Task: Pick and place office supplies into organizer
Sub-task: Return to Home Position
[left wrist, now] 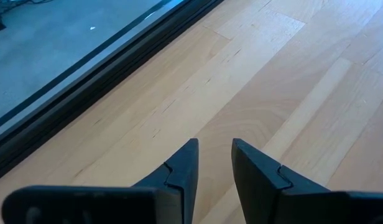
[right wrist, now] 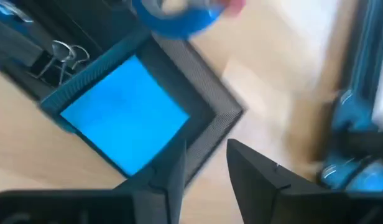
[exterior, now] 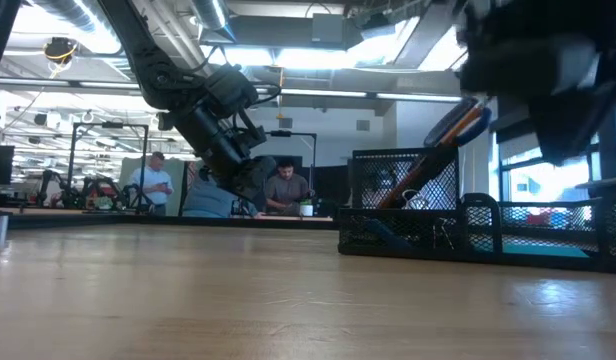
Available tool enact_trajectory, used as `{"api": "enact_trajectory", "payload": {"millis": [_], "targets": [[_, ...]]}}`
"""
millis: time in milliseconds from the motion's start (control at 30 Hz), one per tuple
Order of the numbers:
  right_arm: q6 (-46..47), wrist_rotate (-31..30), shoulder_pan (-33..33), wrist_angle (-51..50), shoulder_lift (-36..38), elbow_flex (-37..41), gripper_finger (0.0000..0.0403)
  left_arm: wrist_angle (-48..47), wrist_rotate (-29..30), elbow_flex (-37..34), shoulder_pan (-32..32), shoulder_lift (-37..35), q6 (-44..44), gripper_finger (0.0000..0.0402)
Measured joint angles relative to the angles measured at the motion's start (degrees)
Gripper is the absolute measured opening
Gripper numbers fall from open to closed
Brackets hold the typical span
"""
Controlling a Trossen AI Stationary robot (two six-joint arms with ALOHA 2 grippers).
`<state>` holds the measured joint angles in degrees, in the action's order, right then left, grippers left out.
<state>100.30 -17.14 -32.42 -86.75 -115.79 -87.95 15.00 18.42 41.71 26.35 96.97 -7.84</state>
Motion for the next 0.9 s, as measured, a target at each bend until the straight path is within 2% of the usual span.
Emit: {"api": "enact_trajectory", "payload": {"millis": [67, 100, 200, 367, 467, 700, 800, 900], "targets": [[-2.6, -2.7, -1.2, -3.5, 0.1, -2.2, 0.0120, -0.2, 0.0, 0.0, 0.0, 0.0, 0.0, 0.0091], [-6.8, -3.3, -1.7, -3.3, 0.2, -2.4, 0.0120, -0.3, 0.0, 0.0, 0.0, 0.0, 0.0, 0.0092], [-25.8, -3.4, -2.6, -3.2, 0.4, -2.2, 0.0120, -0.3, -0.5, 0.0, 0.0, 0.0, -0.4, 0.0093], [-28.8, -4.6, -4.2, -2.5, 1.1, -1.8, 0.0120, -0.3, -2.3, 0.0, 0.0, 0.0, -0.5, 0.0090], [-32.3, -5.3, -5.8, 2.3, 4.0, -1.8, 0.0120, -0.3, -4.2, 0.0, 0.0, 0.0, -0.5, 0.0092], [-39.8, -14.5, -9.7, 12.3, 13.9, -1.2, 0.0120, 0.0, -7.8, 0.0, 0.0, 0.0, -0.5, 0.0091], [-45.0, -18.9, -10.3, 17.3, 19.2, 2.4, 0.0120, 0.2, -7.9, 0.0, 0.0, 0.0, -0.5, 0.0092], [-51.2, -21.2, -9.8, 24.6, 26.3, 9.5, 0.0120, 0.3, -7.9, 0.0, 0.0, 0.0, -0.5, 0.0093]]}}
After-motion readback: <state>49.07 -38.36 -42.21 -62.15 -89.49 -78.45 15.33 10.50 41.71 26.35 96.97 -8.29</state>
